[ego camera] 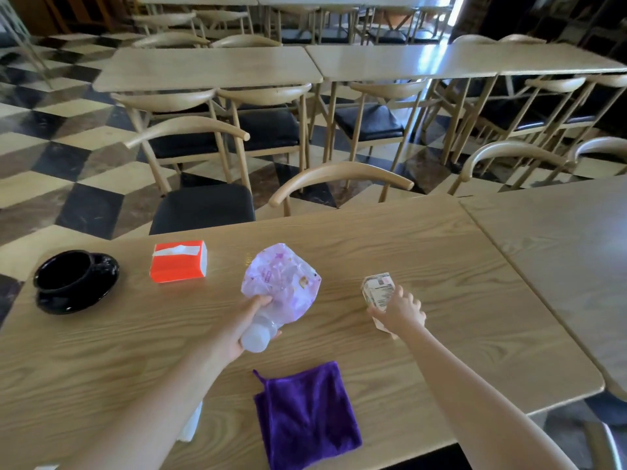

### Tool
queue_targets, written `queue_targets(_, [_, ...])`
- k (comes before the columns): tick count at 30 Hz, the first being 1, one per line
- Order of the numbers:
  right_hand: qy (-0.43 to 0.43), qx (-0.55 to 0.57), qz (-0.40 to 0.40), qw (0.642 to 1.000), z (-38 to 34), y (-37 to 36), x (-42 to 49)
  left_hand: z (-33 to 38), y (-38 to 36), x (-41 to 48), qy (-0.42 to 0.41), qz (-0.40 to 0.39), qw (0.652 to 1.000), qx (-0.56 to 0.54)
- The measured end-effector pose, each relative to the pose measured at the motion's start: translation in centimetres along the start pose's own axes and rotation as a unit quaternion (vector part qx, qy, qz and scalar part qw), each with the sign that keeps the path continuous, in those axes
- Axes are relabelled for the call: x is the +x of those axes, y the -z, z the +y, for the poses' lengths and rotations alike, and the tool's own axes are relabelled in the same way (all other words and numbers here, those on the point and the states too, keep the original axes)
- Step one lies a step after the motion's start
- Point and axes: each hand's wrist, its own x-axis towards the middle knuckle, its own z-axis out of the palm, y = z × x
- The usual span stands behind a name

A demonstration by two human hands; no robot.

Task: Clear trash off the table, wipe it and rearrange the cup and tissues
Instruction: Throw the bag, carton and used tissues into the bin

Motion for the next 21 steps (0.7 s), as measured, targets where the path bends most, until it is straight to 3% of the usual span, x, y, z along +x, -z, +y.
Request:
queue_targets(7, [0.007, 0.074, 0.049, 0.996, -0.9, -1.0, 0.5, -0.3, 2.8, -1.8, -0.010, 0.049, 0.999, -0.012])
queue_targets(11, [0.136, 0.161, 0.055, 0.976, -6.3, 2.6, -2.1, -0.4, 4.0, -2.7, -0.037, 0.061, 0.997, -0.023])
queue_targets(15, [0.325, 0.243, 0.037, 0.913, -13.0, 5.1, -7.4, -0.4, 4.9, -4.0, -0.087, 0.040, 0.995, -0.024])
queue_targets(18, [0.420, 0.242, -0.014, 0.875, -17.1, 4.7, -11.4, 0.0, 6.1, -5.2, -0.100, 0.069, 0.991, -0.054])
queue_targets(21, [0.457, 0.182, -0.038, 0.870, -19.9, 2.7, -14.1, 0.7, 7.9, -6.3, -0.086, 0.141, 0.985, -0.053])
